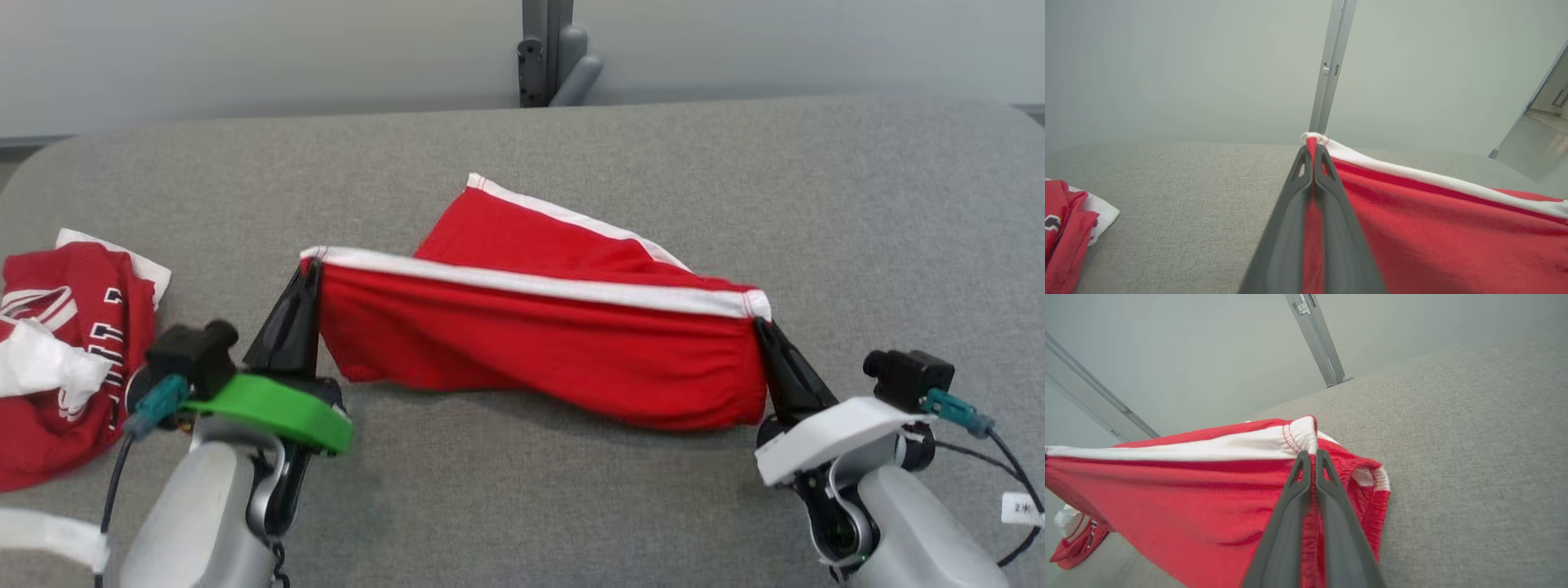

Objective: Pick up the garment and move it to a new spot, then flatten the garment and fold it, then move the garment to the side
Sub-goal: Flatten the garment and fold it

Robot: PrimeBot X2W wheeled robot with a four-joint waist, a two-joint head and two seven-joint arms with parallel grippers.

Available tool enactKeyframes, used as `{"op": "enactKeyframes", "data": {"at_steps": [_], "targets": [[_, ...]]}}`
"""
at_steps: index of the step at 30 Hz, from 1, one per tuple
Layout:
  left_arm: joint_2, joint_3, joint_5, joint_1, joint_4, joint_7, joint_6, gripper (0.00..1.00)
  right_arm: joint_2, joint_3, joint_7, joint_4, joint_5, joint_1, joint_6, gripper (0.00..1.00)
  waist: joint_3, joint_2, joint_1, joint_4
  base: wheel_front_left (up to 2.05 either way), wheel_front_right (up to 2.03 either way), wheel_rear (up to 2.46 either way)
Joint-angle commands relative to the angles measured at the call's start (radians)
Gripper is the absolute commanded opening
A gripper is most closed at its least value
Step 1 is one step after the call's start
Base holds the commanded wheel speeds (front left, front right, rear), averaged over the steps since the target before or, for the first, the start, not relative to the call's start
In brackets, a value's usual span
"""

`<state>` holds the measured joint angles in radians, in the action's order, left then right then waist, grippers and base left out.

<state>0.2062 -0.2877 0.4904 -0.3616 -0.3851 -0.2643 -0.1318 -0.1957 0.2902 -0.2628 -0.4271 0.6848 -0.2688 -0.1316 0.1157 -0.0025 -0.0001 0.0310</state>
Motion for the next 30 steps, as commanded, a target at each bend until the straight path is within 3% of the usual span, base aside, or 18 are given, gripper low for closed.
{"op": "enactKeyframes", "data": {"at_steps": [1, 11, 20, 25, 26, 27, 28, 30], "targets": [[0.009, -0.012, -0.006, -0.026, -0.010, 0.000, 0.002, 0.00, -0.003, -0.010, -0.003, -0.008, -0.004, -0.024, 0.002, 0.00, 0.128, 0.0025, 0.0001, -0.068, 0.00, 0.00, 0.00], [0.060, -0.136, -0.038, -0.349, -0.224, 0.000, 0.002, 0.00, 0.108, -0.117, -0.003, -0.060, -0.047, -0.151, 0.002, 0.00, 0.285, 0.0025, 0.0001, -0.147, 0.00, 0.00, 0.00], [0.067, -0.242, -0.096, -0.564, -0.381, 0.000, 0.002, 0.00, 0.140, -0.159, -0.003, -0.060, -0.058, -0.182, 0.002, 0.00, 0.348, 0.0025, 0.0001, -0.190, 0.00, 0.00, 0.00], [0.066, -0.234, -0.123, -0.612, -0.483, 0.000, 0.002, 0.00, 0.142, -0.123, -0.002, -0.047, -0.054, -0.195, 0.002, 0.00, 0.359, 0.0025, 0.0001, -0.213, 0.00, 0.00, 0.00], [0.064, -0.227, -0.127, -0.620, -0.488, 0.000, 0.002, 0.01, 0.141, -0.127, -0.002, -0.043, -0.057, -0.198, 0.002, 0.12, 0.360, 0.0025, 0.0001, -0.215, 0.00, 0.00, 0.00], [0.060, -0.215, -0.131, -0.625, -0.493, 0.000, 0.002, 0.45, 0.141, -0.131, -0.003, -0.035, -0.077, -0.203, 0.002, 0.48, 0.362, 0.0025, 0.0001, -0.216, 0.00, 0.00, 0.00], [0.055, -0.209, -0.133, -0.622, -0.500, 0.000, 0.002, 1.00, 0.142, -0.133, -0.003, -0.029, -0.083, -0.204, 0.002, 1.00, 0.364, 0.0025, 0.0001, -0.214, 0.00, 0.00, 0.00], [0.053, -0.199, -0.146, -0.616, -0.502, 0.000, 0.003, 1.00, 0.141, -0.157, -0.003, -0.015, -0.089, -0.200, 0.002, 1.00, 0.364, 0.0025, 0.0001, -0.211, 0.00, 0.00, 0.00]]}}
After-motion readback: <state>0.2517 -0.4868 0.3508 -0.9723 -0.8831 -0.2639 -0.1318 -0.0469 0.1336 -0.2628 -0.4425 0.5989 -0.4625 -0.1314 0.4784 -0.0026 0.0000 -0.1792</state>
